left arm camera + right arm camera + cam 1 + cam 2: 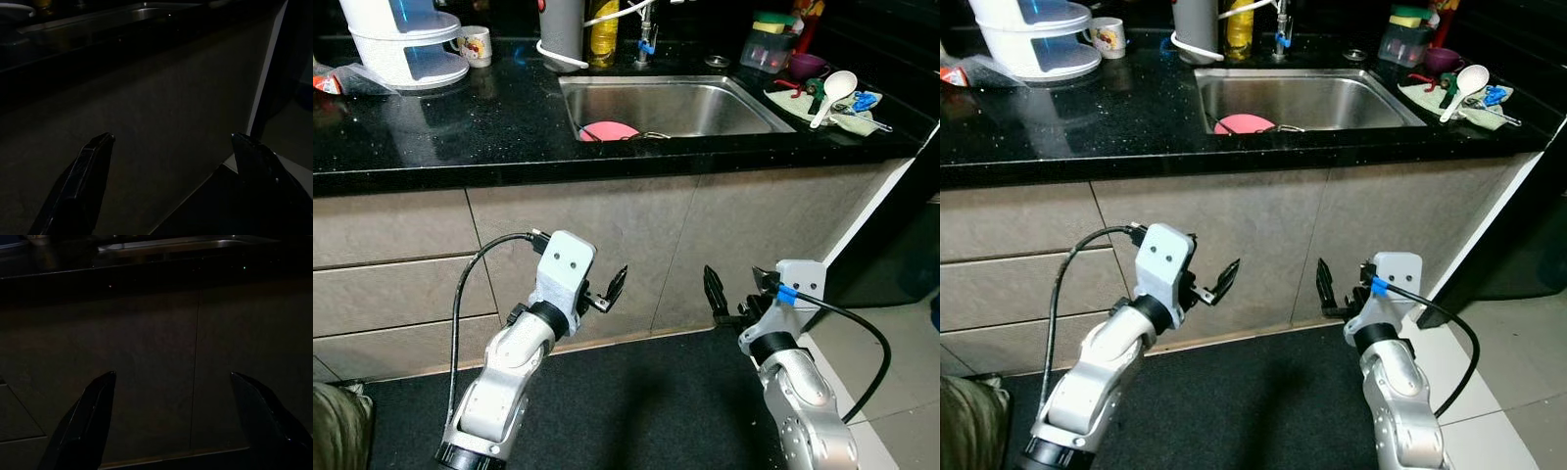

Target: Kitchen organization

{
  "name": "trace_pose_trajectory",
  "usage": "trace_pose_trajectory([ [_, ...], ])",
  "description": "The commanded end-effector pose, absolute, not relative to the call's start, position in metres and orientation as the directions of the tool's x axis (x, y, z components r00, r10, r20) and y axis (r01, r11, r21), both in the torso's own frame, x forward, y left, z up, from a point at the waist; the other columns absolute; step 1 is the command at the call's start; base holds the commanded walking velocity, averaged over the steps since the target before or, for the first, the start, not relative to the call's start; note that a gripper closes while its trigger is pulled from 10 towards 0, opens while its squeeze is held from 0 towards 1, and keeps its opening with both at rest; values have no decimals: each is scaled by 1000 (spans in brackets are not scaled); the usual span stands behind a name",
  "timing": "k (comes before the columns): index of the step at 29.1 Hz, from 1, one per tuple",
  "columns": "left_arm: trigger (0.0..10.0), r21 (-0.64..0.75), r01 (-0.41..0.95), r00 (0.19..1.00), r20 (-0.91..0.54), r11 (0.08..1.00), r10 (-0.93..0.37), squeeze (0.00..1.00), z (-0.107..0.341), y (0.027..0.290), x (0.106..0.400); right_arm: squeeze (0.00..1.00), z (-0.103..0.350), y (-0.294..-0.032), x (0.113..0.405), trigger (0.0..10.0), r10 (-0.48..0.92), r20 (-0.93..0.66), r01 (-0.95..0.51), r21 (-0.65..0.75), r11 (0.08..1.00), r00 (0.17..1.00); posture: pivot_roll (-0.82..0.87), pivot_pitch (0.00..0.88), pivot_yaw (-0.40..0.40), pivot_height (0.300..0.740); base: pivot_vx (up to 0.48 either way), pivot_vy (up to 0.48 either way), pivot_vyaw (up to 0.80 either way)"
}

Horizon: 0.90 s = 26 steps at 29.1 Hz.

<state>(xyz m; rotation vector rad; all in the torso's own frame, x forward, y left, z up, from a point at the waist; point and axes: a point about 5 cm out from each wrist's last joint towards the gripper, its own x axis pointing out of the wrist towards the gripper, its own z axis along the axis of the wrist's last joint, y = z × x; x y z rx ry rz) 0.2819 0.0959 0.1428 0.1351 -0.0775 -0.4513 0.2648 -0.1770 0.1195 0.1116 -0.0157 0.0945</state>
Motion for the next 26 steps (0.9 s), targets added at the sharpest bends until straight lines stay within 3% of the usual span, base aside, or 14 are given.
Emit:
trace_pose_trajectory([
  [1, 10000, 156, 435, 897, 15, 887, -443, 0, 136, 96, 281, 0, 119, -177, 264, 10000, 91, 11, -91, 118, 989, 996, 7, 0, -93, 740, -266, 0, 0],
  [10, 10000, 160, 398, 917, -42, 903, -397, 0, 124, 111, 281, 0, 118, -181, 263, 10000, 82, 6, -82, 115, 990, 997, 8, 0, -96, 740, -248, 0, 0],
  [26, 10000, 156, 409, 913, -58, 899, -405, 0, 116, 108, 278, 0, 116, -182, 261, 10000, 84, -3, -84, 95, 992, 996, 5, 0, -97, 740, -250, 0, 0],
])
